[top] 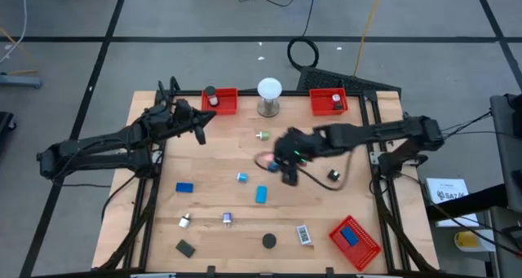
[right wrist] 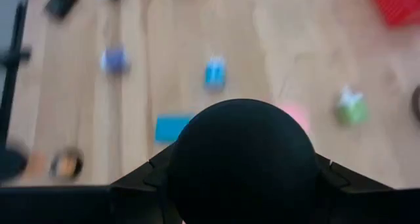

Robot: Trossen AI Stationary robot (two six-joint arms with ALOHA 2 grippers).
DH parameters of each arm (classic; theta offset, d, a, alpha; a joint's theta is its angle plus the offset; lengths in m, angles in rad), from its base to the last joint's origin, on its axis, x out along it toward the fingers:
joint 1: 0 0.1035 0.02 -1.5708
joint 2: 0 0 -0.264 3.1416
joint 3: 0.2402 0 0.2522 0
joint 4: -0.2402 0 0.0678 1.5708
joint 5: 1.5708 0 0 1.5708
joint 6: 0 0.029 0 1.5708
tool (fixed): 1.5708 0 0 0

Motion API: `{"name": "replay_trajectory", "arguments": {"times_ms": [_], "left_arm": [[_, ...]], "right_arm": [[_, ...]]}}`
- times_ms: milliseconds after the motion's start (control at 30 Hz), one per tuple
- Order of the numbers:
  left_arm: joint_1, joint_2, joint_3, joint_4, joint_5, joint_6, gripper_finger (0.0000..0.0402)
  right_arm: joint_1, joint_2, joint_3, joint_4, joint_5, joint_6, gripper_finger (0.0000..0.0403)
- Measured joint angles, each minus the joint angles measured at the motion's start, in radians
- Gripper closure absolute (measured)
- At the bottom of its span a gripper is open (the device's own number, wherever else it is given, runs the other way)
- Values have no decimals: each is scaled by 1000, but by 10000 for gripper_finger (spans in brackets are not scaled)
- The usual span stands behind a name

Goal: Pick & Place Office items
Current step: Put the blue hourglass into the top left red bin

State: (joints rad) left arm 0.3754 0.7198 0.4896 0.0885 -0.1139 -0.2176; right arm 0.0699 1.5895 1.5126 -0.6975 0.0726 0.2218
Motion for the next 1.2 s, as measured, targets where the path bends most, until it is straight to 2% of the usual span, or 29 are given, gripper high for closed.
{"name": "replay_trajectory", "arguments": {"times_ms": [233, 400, 667, 1000, 1200], "left_arm": [[71, -52, 0, -64, 8, 19, 393], [98, -60, 0, -92, 9, 40, 399], [104, -60, 0, -113, 10, 35, 399], [104, -60, 0, -115, 10, 28, 399], [104, -59, 0, -115, 8, 28, 395]], "right_arm": [[-135, 254, 279, 0, 0, -8, 217], [-189, 415, 381, -3, -4, -68, 217], [-223, 545, 392, -2, -26, -136, 217], [-231, 618, 393, 39, -52, -193, 217], [-233, 618, 392, 56, -49, -201, 217]]}}
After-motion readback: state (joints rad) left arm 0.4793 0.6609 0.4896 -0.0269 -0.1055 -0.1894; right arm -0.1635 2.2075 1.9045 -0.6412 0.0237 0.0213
